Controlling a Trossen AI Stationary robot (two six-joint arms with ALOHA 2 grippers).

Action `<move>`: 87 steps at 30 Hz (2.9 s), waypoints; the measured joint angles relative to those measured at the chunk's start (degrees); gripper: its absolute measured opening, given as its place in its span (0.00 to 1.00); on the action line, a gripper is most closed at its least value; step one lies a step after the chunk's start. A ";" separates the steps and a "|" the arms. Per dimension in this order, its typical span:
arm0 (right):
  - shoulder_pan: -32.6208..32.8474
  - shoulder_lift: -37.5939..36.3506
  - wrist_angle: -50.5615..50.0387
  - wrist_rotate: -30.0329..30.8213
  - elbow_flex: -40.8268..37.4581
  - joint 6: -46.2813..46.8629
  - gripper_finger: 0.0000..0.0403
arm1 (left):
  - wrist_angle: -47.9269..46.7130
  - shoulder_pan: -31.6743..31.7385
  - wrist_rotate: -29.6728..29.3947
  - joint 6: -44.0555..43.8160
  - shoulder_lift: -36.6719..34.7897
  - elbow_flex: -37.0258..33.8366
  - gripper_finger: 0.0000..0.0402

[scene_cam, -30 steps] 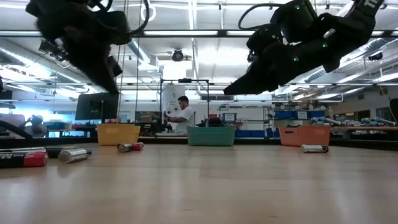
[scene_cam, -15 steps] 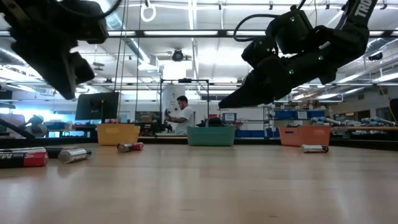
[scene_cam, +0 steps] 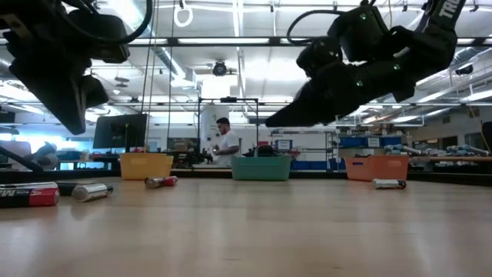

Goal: Sort batteries
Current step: Put the silver battery into the yellow bin

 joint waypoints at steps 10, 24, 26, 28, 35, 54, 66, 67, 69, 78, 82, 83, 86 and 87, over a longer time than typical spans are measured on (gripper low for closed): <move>-1.42 0.00 -0.11 0.00 3.40 -0.33 0.09 | -0.23 3.10 1.78 0.24 0.00 0.00 0.03; -2.78 -2.74 -5.93 5.38 3.42 -0.46 0.03 | 0.83 14.35 4.93 10.29 -0.02 -0.02 0.03; -3.12 -2.98 -6.58 5.40 3.42 -0.41 0.02 | 1.15 15.26 6.40 12.45 -0.02 -0.02 0.03; -3.27 -2.99 -7.36 5.46 3.41 -0.03 0.03 | 1.12 15.91 7.04 14.67 -0.02 -0.02 0.03; -2.86 -2.99 -10.39 5.60 3.41 2.41 0.08 | 1.10 16.08 8.75 14.74 -0.04 -0.02 0.04; -1.52 -2.99 -10.57 5.60 3.40 2.88 0.06 | 2.41 9.64 9.21 20.00 8.20 -0.07 0.46; -1.53 -2.99 -11.35 5.60 3.40 2.56 0.05 | 5.43 9.64 9.64 19.76 12.48 0.09 0.46; -1.52 -2.99 -11.34 5.60 3.40 2.55 0.05 | 5.54 9.64 9.92 19.76 12.79 0.09 0.46; -1.54 -2.99 -11.35 5.60 3.40 2.51 0.05 | 5.47 9.64 10.42 19.74 13.49 0.09 0.46; -1.54 -2.99 -11.36 5.60 3.40 2.44 0.05 | 2.95 9.58 11.91 18.23 14.56 1.19 0.46; -1.54 -2.99 -11.37 5.59 3.40 2.45 0.06 | -2.69 8.89 7.97 21.51 14.56 5.46 0.46; -1.54 -2.99 -11.35 5.59 3.40 2.45 0.06 | -3.47 8.62 7.01 23.08 14.56 6.29 0.46; -1.54 -2.99 -11.35 5.59 3.40 2.43 0.05 | -3.24 7.82 4.74 28.79 14.56 8.17 0.46; -1.54 -2.99 -11.35 5.58 3.40 2.45 0.04 | -3.23 7.59 4.24 31.14 14.56 8.46 0.46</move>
